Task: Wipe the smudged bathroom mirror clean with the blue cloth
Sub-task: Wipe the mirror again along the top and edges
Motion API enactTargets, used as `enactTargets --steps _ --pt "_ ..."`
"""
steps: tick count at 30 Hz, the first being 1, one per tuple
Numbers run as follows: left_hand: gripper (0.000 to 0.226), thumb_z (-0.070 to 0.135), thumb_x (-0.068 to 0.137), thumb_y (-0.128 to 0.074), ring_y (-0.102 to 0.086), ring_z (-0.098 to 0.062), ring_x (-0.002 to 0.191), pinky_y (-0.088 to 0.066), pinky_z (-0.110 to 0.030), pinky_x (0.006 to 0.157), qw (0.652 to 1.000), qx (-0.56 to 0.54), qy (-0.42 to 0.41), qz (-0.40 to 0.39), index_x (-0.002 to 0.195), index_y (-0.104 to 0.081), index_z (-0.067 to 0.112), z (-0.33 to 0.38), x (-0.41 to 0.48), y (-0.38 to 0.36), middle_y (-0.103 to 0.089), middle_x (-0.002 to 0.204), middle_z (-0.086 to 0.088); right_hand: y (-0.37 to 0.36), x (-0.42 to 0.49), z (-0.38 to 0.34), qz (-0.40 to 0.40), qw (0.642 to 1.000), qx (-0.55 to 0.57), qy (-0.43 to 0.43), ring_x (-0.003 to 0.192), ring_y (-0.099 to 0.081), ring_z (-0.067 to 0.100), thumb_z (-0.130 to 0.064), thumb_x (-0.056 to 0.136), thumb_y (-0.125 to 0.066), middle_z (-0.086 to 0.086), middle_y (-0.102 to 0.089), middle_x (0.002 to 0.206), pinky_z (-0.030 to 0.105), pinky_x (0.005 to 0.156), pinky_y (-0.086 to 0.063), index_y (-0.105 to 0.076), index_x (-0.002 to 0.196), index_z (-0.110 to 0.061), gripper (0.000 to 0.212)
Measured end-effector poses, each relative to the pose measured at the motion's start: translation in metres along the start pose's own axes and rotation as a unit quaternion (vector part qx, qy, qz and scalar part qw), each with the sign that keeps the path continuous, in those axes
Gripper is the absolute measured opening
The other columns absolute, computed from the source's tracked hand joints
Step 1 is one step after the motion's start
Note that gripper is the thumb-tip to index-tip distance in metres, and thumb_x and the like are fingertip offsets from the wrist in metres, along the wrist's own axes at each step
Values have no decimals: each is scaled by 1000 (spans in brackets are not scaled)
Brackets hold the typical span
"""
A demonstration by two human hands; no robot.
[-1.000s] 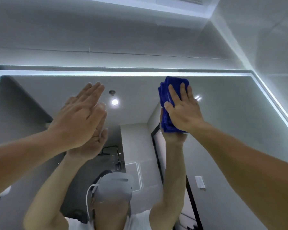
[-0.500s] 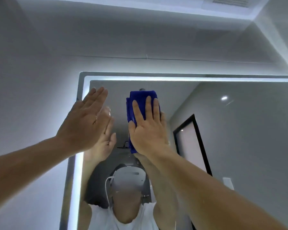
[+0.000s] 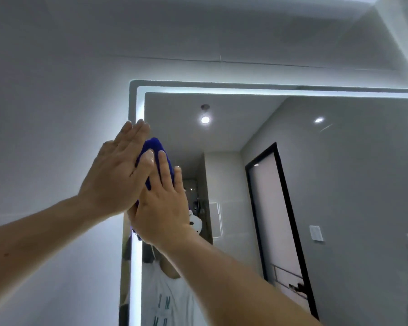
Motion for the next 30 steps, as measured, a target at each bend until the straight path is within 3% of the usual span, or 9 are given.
enactTargets --steps 2,8,12,15,19,24,30 --pt "65 41 95 -17 -5 -8 150 -6 -33 121 1000 -6 -4 8 155 -18 18 14 1 -10 -18 162 4 3 -12 14 -3 1000 4 7 145 29 23 -41 104 -27 4 18 162 50 119 5 10 153 -23 64" --pt "65 44 96 -16 1 0 148 -7 -39 123 1000 -13 -17 2 156 -13 20 72 20 -48 -10 163 8 20 -47 106 17 999 -28 -17 147 22 24 -41 102 -32 6 12 163 52 119 3 -4 156 -29 62" --pt "63 46 96 -16 11 16 140 8 -18 115 1000 -6 -28 -1 155 -10 29 116 32 -81 -3 160 18 37 -72 196 29 996 -59 -62 147 21 24 -46 100 -20 5 15 163 48 119 8 -1 156 -30 61" --pt "64 49 95 -15 11 14 142 10 -13 112 999 7 -33 -9 155 -11 29 144 35 -108 -4 161 17 52 -94 266 28 993 -69 -92 147 21 23 -49 99 -19 4 17 162 49 119 5 5 155 -31 64" --pt "68 51 92 -12 6 8 145 2 -24 118 999 5 -41 -20 155 -16 26 180 35 -143 -9 162 13 74 -123 351 30 986 -90 -135 148 19 24 -51 97 -13 5 15 163 49 120 2 13 152 -32 63" --pt "68 49 93 -13 3 7 146 3 -19 116 999 -6 -51 -12 155 -21 22 215 35 -176 -11 160 12 96 -154 434 28 979 -99 -178 149 16 21 -52 98 -15 1 14 163 48 121 -4 15 151 -36 63" --pt "69 47 93 -13 2 2 148 -7 -33 121 999 -5 -42 -28 155 -20 19 225 26 -179 -12 162 9 101 -164 462 46 972 -103 -208 149 14 20 -51 97 -20 3 10 164 46 120 -3 8 154 -36 65"
Point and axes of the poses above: each hand's wrist, its own x-axis towards the middle knuckle, its own y-axis out of the back of the hand, z = x × y, the point moved 1 cm from there along x, towards the middle knuckle
